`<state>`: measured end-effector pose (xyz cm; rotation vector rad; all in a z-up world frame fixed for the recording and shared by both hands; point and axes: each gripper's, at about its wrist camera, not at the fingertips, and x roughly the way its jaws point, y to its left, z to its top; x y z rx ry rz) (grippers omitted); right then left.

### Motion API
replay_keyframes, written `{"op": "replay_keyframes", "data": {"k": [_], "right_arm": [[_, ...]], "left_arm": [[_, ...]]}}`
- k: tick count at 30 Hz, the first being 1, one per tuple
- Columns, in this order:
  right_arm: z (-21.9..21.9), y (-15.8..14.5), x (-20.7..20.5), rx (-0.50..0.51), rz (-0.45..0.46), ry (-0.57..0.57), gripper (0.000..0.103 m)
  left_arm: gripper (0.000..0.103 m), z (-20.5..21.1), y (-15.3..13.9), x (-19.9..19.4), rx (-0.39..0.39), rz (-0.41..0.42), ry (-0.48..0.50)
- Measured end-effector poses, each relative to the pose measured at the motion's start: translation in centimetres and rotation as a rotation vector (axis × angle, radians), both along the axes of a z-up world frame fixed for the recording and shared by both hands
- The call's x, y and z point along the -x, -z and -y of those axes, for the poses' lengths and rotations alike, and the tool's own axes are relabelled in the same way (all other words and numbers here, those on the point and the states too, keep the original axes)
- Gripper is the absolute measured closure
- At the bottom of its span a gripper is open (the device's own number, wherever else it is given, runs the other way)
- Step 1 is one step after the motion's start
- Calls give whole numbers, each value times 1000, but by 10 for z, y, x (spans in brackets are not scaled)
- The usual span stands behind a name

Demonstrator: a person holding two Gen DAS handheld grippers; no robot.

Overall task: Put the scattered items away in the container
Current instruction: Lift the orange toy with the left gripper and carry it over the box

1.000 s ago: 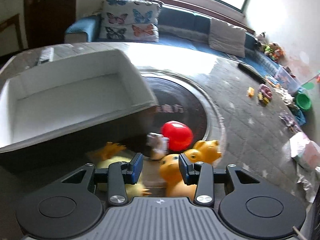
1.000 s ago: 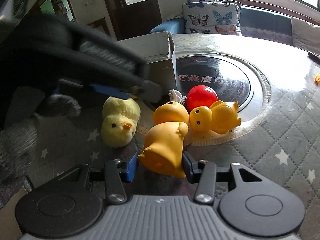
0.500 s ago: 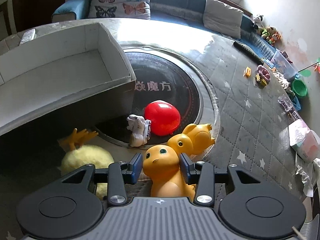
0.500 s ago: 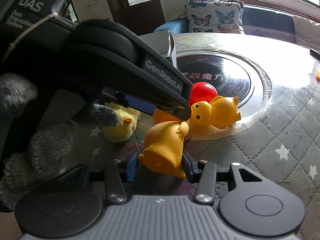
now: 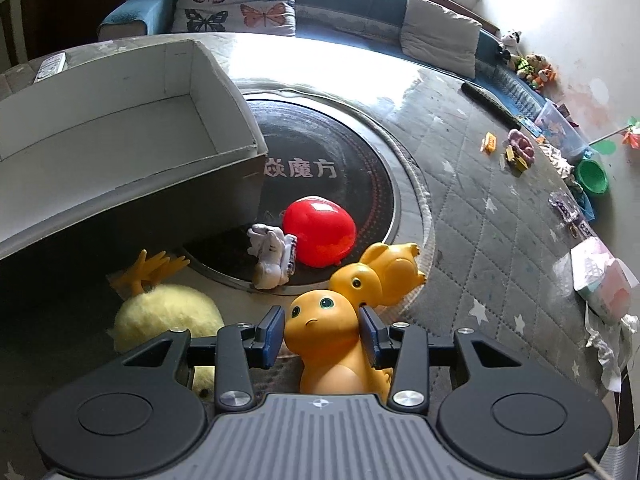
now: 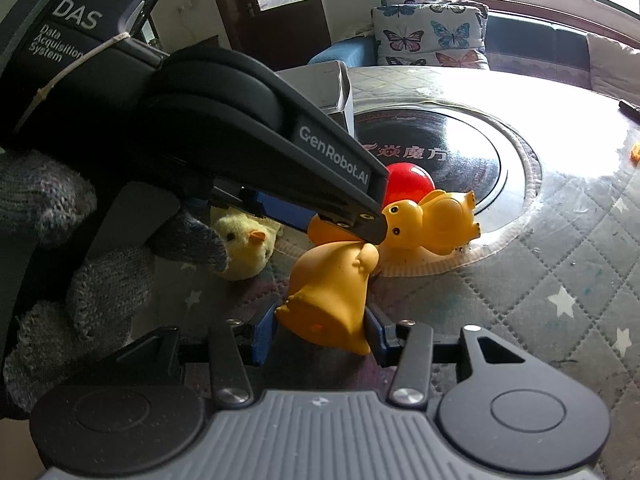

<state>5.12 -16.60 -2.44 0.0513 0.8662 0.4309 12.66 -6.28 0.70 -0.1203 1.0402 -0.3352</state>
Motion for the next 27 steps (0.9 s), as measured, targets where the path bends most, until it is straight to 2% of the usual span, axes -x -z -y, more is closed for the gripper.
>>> {"op": "replay_keyframes", "data": {"k": [11, 19, 24, 27], "right_arm": [[-2, -3, 7, 27, 1, 3, 52], [-3, -5, 7, 29, 2, -11, 57], [-7, -19, 6, 32, 37, -34, 57], [-13, -32, -1, 44, 76, -61, 57]], "left_arm": [[58, -3, 0, 3, 29, -21, -27], [59, -7, -8, 5, 46, -3, -34], [59, -10, -14, 5, 57, 11, -41], [59, -18, -30, 2, 66, 52, -63]]}}
